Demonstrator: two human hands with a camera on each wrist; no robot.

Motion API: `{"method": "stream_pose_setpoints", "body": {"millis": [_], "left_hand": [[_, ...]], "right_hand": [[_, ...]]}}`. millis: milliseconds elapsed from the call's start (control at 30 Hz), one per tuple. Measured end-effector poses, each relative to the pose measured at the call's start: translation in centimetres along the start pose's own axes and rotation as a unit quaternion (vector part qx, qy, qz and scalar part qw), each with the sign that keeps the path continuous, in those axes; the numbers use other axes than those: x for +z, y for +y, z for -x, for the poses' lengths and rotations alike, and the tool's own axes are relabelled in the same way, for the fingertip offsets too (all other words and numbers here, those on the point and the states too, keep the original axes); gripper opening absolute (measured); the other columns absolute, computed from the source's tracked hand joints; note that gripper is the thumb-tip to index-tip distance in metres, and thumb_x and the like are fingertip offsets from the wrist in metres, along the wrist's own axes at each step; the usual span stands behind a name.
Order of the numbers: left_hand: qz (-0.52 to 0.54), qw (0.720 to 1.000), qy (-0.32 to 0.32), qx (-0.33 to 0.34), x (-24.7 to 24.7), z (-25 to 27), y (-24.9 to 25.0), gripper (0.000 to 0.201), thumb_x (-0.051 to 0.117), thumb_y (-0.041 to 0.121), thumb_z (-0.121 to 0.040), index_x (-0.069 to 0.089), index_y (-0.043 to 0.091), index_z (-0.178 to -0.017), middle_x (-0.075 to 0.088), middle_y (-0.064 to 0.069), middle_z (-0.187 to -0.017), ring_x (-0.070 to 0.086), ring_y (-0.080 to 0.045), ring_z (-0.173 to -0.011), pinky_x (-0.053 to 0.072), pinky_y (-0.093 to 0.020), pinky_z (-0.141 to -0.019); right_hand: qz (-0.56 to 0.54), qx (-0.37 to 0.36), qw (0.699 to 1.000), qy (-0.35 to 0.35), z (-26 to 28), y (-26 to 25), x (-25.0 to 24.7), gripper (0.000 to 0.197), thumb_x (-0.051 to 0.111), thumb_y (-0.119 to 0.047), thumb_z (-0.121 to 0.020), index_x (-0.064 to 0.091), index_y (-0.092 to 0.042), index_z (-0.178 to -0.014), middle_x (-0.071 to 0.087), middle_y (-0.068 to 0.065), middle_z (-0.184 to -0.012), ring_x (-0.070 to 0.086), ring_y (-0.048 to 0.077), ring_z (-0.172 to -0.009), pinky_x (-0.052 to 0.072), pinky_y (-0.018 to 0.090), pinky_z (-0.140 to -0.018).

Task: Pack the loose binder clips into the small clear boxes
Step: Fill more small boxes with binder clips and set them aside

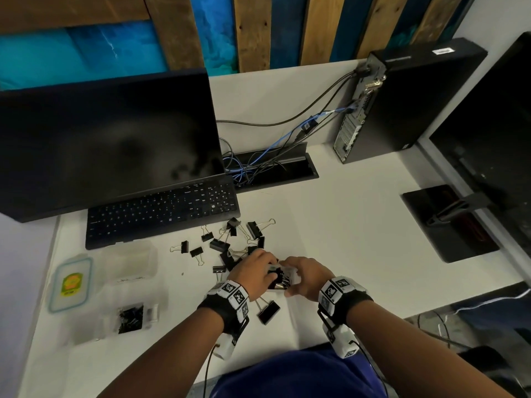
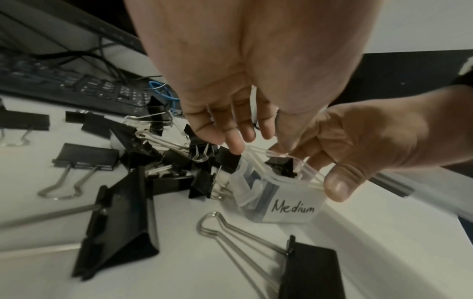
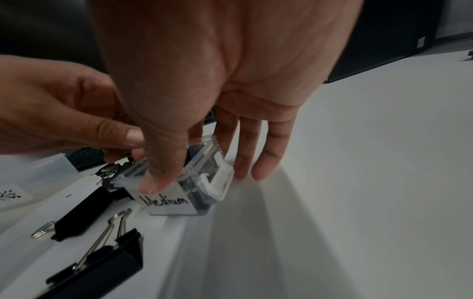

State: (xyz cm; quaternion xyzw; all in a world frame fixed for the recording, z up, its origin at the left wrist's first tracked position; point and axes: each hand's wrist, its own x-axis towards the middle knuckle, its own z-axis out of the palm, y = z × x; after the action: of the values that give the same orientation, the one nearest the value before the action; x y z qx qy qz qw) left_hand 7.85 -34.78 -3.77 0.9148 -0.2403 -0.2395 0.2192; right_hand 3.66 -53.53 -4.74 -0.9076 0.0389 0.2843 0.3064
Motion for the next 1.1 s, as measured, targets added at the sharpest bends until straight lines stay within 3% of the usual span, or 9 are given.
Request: {"method": "stream_pose_setpoints", "body": {"millis": [167, 333, 500, 700, 833, 900, 967, 1033, 1100], "left_hand": [[-0.006, 0.999, 0.004, -0.034, 0.6, -0.6, 0.3, 0.031, 0.065, 0.043, -0.086, 0.051, 0.028, -0.109, 0.046, 0.008, -0.119, 0.055, -0.017, -0.101, 0.051, -0.036, -0.081], [-0.012, 0.999, -0.01, -0.034, 1.3, -1.0, 0.7, 0.034, 0.068, 0.038, -0.084, 0.044, 0.029, -0.107, 0.041, 0.007, -0.117, 0.055, -0.016, -0.09, 0.05, -0.034, -0.071], [0.042, 0.998, -0.008, -0.038, 1.2, -1.3, -0.1, 0.031, 0.065, 0.035, -0.086, 0.05, 0.026, -0.111, 0.045, 0.005, -0.12, 0.056, -0.017, -0.1, 0.052, -0.037, -0.085], [0.022, 0.998, -0.007, -0.053, 1.6, -1.3, -0.4, 0.031, 0.062, 0.039, -0.088, 0.05, 0.028, -0.114, 0.047, 0.006, -0.119, 0.056, -0.018, -0.101, 0.051, -0.035, -0.083], [0.047, 0.996, 0.059, -0.057, 0.6, -0.1, -1.7, 0.015, 0.052, 0.031, -0.095, 0.054, 0.026, -0.109, 0.048, 0.008, -0.114, 0.056, -0.015, -0.099, 0.051, -0.033, -0.084], [0.044, 0.988, 0.119, -0.085, -0.5, 0.7, -3.2, 0.007, 0.048, 0.025, -0.096, 0.055, 0.026, -0.098, 0.049, 0.008, -0.105, 0.056, -0.012, -0.089, 0.052, -0.031, -0.079], [0.049, 0.976, 0.164, -0.134, -1.6, 1.4, -5.3, 0.01, 0.049, 0.018, -0.095, 0.057, 0.023, -0.098, 0.05, 0.006, -0.104, 0.054, -0.012, -0.086, 0.049, -0.028, -0.076], [0.049, 0.967, 0.166, -0.187, -2.3, 2.1, -7.6, 0.018, 0.053, 0.013, -0.091, 0.059, 0.022, -0.105, 0.05, 0.004, -0.111, 0.055, -0.016, -0.094, 0.051, -0.032, -0.082], [0.032, 0.969, 0.125, -0.213, -2.3, 2.7, -9.6, 0.024, 0.058, 0.015, -0.089, 0.059, 0.023, -0.112, 0.049, 0.002, -0.119, 0.054, -0.019, -0.106, 0.049, -0.035, -0.091]], "right_hand": [[0.004, -0.001, 1.0, -0.008, 0.0, -0.1, -0.2, 0.075, 0.083, -0.03, -0.071, 0.049, -0.031, -0.139, 0.06, -0.007, -0.132, 0.057, 0.017, -0.111, 0.046, 0.031, -0.092], [0.005, -0.004, 1.0, -0.007, 0.0, -0.2, -0.1, 0.07, 0.083, -0.029, -0.072, 0.052, -0.031, -0.134, 0.062, -0.007, -0.126, 0.053, 0.012, -0.1, 0.046, 0.032, -0.089], [0.002, -0.001, 1.0, -0.009, -0.2, 0.0, 0.0, 0.07, 0.083, -0.031, -0.071, 0.052, -0.032, -0.133, 0.063, -0.007, -0.125, 0.054, 0.013, -0.1, 0.047, 0.032, -0.089], [0.015, 0.006, 1.0, 0.0, -0.3, 0.0, 0.2, 0.074, 0.084, -0.032, -0.07, 0.05, -0.034, -0.136, 0.061, -0.007, -0.126, 0.058, 0.017, -0.108, 0.047, 0.031, -0.091], [0.015, 0.013, 1.0, 0.0, -0.3, 0.2, 0.2, 0.075, 0.083, -0.033, -0.07, 0.049, -0.037, -0.136, 0.06, -0.01, -0.126, 0.057, 0.016, -0.11, 0.048, 0.034, -0.095], [0.017, 0.014, 1.0, -0.004, -0.3, 0.1, 0.1, 0.075, 0.083, -0.033, -0.071, 0.048, -0.038, -0.137, 0.06, -0.011, -0.127, 0.057, 0.016, -0.11, 0.048, 0.036, -0.096], [0.019, 0.014, 1.0, -0.006, -0.3, 0.0, 0.0, 0.074, 0.083, -0.033, -0.071, 0.049, -0.038, -0.136, 0.06, -0.01, -0.127, 0.057, 0.016, -0.11, 0.048, 0.036, -0.096], [0.019, 0.016, 1.0, -0.009, -0.3, 0.0, -0.1, 0.073, 0.083, -0.033, -0.071, 0.049, -0.038, -0.136, 0.06, -0.01, -0.128, 0.057, 0.016, -0.109, 0.048, 0.036, -0.096], [0.019, 0.018, 1.0, -0.01, -0.3, -0.1, 0.0, 0.074, 0.083, -0.034, -0.071, 0.049, -0.038, -0.136, 0.06, -0.009, -0.129, 0.057, 0.016, -0.109, 0.048, 0.037, -0.096]]}}
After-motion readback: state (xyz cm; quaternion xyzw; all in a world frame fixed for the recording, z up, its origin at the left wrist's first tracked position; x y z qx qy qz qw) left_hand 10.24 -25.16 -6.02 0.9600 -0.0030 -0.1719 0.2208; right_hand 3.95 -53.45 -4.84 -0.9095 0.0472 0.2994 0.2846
